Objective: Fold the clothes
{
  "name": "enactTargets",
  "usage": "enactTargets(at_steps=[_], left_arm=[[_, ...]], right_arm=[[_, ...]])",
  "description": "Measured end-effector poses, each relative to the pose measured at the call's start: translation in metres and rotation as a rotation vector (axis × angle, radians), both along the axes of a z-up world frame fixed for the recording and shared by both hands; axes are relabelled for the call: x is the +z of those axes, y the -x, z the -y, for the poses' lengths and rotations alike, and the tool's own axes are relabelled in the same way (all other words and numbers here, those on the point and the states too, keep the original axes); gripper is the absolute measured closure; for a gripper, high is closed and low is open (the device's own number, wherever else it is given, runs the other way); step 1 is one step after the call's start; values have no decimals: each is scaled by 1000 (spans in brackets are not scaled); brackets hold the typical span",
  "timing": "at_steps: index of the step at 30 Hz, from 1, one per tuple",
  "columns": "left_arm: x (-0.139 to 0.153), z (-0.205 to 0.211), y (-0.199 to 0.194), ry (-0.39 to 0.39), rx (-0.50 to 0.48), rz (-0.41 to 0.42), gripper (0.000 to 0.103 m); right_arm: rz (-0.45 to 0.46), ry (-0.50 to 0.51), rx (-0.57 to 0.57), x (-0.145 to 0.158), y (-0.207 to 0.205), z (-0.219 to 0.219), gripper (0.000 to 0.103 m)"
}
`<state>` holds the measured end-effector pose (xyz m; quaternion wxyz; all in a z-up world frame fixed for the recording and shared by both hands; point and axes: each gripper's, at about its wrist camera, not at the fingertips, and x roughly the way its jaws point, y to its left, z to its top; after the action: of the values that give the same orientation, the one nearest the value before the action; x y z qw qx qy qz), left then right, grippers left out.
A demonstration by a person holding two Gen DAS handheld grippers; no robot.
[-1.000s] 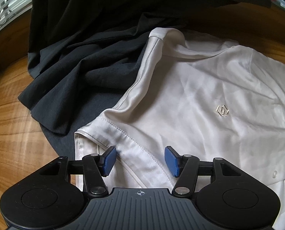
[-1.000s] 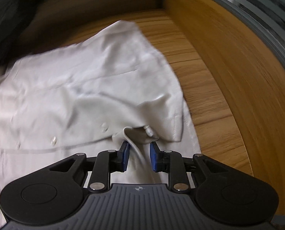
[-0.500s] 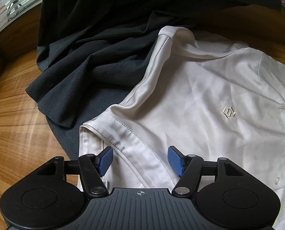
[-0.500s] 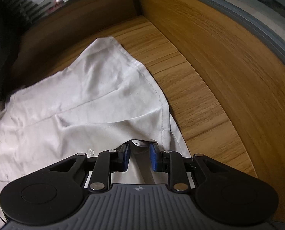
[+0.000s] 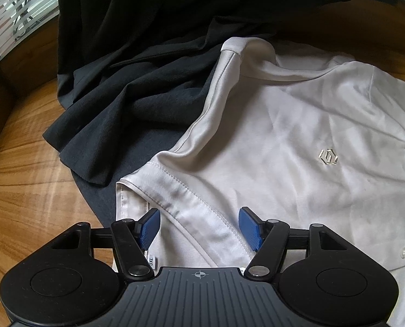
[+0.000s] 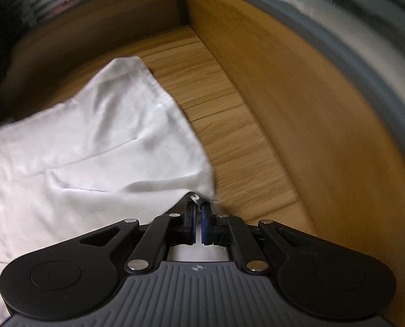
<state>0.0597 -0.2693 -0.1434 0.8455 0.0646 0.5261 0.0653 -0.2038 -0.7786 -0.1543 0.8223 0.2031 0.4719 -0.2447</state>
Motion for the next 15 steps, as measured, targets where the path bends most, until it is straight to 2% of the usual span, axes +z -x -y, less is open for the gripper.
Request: enactTargets(at_steps=[5, 7, 8, 9, 12, 15], left_arm=[[0, 0, 0, -4, 21, 1, 33], [0, -1, -1, 0, 31, -3, 33], [0, -1, -1, 1, 34, -5, 33], [0, -1, -2, -1, 34, -7, 33], [2, 1, -2, 0, 29, -19, 38], [13, 10, 6, 8, -8, 9, 39]], right_arm=[[-88, 78, 85, -4, -11, 6, 97], [-118, 124, 126, -5, -15, 5, 90], [-110, 121, 149, -1, -13, 4, 82], [-103, 118, 168, 2, -10, 2, 79], [-92, 110, 189, 14, 6, -8, 79], [-81, 101, 210, 27, 23, -18, 79]])
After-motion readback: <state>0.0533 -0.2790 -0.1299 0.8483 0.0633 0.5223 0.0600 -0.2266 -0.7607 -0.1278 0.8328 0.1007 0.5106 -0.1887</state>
